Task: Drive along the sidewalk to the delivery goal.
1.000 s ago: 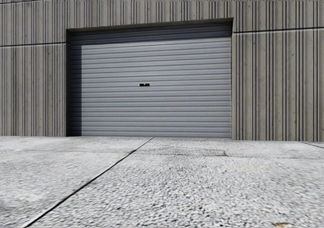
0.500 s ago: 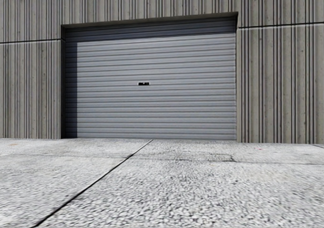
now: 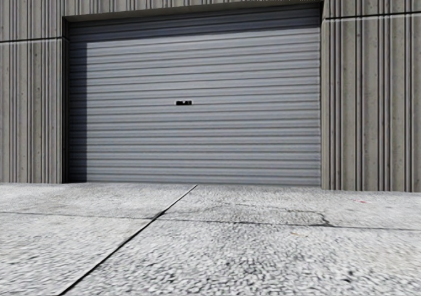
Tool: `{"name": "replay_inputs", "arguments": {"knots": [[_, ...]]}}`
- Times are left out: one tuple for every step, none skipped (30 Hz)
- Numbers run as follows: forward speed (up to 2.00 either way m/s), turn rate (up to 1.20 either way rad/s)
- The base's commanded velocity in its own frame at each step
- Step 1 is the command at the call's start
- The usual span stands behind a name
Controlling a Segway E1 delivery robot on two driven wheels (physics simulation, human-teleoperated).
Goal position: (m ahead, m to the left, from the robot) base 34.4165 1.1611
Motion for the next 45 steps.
{"name": "replay_inputs", "arguments": {"knots": [[1.36,0.00],[1.36,0.00],[1.36,0.00],[1.36,0.00],[1.36,0.00],[1.36,0.00],[1.36,0.00],[1.36,0.00],[1.36,0.00],[1.36,0.00],[1.36,0.00],[1.36,0.00],[1.36,0.00],[1.36,0.00],[1.36,0.00],[1.36,0.00],[1.36,0.00],[1.36,0.30],[1.36,0.34],[1.36,0.41],[1.36,0.48],[1.36,0.57],[1.36,0.65],[1.34,0.67],[1.32,0.69],[1.31,0.73],[1.31,0.73],[1.31,0.73],[1.30,0.74],[1.30,0.74],[1.30,0.74],[1.29,0.74],[1.29,0.74],[1.29,0.78],[1.29,0.78],[1.28,0.85],[1.28,0.87],[1.28,0.88],[1.28,0.88],[1.28,0.88],[1.28,0.88],[1.28,0.88],[1.28,0.88],[1.27,0.88],[1.27,0.88]]}}
